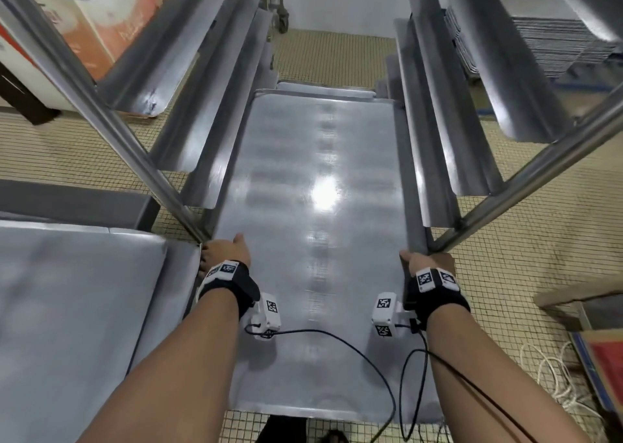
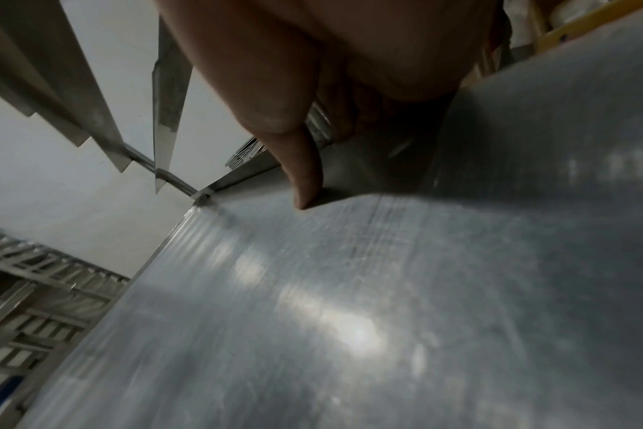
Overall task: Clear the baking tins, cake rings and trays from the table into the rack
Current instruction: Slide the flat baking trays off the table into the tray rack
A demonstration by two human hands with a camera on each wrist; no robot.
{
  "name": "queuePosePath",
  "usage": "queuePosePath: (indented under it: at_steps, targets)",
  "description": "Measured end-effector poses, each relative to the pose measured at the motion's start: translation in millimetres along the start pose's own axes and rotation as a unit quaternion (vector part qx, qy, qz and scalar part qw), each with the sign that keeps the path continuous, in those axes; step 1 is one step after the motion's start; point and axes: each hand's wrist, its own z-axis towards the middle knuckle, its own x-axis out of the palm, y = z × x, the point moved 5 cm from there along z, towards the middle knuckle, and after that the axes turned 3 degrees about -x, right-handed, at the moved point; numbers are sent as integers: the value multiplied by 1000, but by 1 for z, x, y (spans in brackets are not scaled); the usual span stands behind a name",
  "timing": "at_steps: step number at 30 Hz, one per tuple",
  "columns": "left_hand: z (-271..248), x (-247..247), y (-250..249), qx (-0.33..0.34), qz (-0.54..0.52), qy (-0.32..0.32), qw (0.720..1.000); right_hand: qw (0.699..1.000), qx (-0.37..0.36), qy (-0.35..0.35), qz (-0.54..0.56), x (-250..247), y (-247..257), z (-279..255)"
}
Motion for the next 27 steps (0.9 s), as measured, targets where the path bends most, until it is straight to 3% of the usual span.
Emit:
queuePosePath:
  at_steps: [4, 8, 13, 17, 21, 27]
  targets:
    - [-6, 7, -4, 21, 25, -19, 999, 999, -2, -3, -32, -3, 6, 1]
    - [-22, 14, -2, 122, 81, -37, 988, 998, -9, -3, -69, -1, 11, 0]
    - [-51, 34, 4, 253, 197, 49, 946, 989, -35, 26, -144, 13, 3, -17]
    - [-84, 43, 24, 311, 284, 117, 899, 964, -88, 31, -249, 12, -15, -46]
    - [-114, 42, 53, 369, 331, 145, 856, 937, -147, 61, -310, 4, -38, -78]
    - [-159, 36, 102, 426, 303, 176, 834, 878, -259, 128, -382, -3, -87, -120]
